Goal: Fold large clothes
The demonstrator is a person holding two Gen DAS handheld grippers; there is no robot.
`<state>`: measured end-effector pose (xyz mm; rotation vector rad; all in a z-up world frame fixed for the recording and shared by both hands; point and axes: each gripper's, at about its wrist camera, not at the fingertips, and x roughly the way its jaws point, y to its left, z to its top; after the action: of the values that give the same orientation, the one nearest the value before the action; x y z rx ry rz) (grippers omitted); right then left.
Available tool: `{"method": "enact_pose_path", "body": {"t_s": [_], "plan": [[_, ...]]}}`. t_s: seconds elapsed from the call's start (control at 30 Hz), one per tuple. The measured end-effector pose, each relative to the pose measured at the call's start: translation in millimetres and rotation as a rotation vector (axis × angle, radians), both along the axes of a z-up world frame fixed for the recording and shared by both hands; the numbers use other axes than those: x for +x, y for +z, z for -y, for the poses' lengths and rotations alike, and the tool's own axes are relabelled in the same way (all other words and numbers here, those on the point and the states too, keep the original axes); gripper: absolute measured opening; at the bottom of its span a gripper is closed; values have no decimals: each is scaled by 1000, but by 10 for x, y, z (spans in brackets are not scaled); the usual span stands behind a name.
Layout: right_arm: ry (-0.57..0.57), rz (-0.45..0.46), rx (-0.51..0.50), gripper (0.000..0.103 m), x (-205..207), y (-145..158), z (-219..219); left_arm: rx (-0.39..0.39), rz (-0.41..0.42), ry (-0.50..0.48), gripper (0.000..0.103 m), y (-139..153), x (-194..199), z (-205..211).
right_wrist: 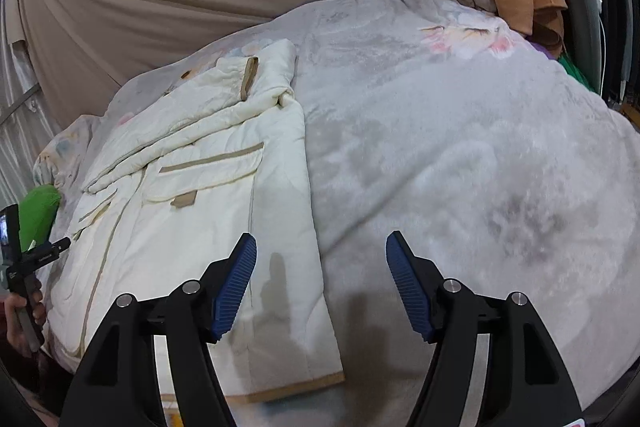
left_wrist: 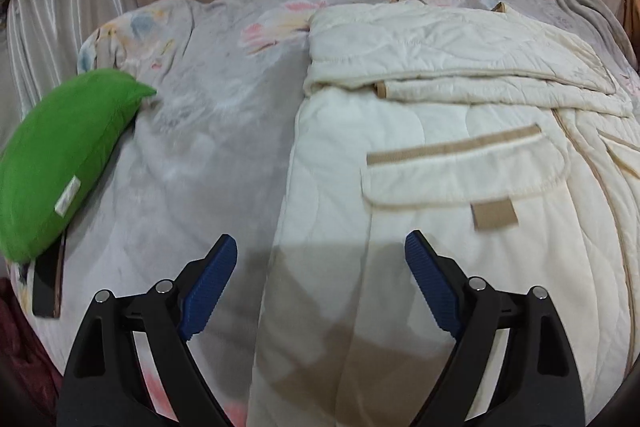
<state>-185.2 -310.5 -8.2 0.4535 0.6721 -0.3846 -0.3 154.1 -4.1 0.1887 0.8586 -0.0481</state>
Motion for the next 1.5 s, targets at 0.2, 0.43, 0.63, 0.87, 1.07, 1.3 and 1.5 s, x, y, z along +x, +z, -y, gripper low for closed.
{"method": "enact_pose_path", "body": {"t_s": [0.2, 0.43, 0.63, 0.87, 1.07, 1.3, 1.5], "plan": [[67, 16, 123, 68, -174, -221, -68, -244, -129, 78, 95, -110, -411, -443], [146, 56, 185, 72, -200, -275, -260, -508, -218, 52, 94, -212, -719, -651], [172, 83, 185, 19, -155, -302, -397, -516, -207, -73, 32, -143, -772, -449], [224, 338, 116, 5, -515, 331, -498, -588, 8, -170, 13, 609, -1038, -551], [261, 571, -76, 4, -656, 1101, -687, -679, 244, -198, 14, 1373, -1151, -731], [210, 527, -138, 4, 560, 1472, -299, -578, 243, -131, 15, 1601, 25, -190], [102, 343, -58, 5, 1922, 1160, 284, -384, 129, -10, 18, 1114, 1435, 276]]}}
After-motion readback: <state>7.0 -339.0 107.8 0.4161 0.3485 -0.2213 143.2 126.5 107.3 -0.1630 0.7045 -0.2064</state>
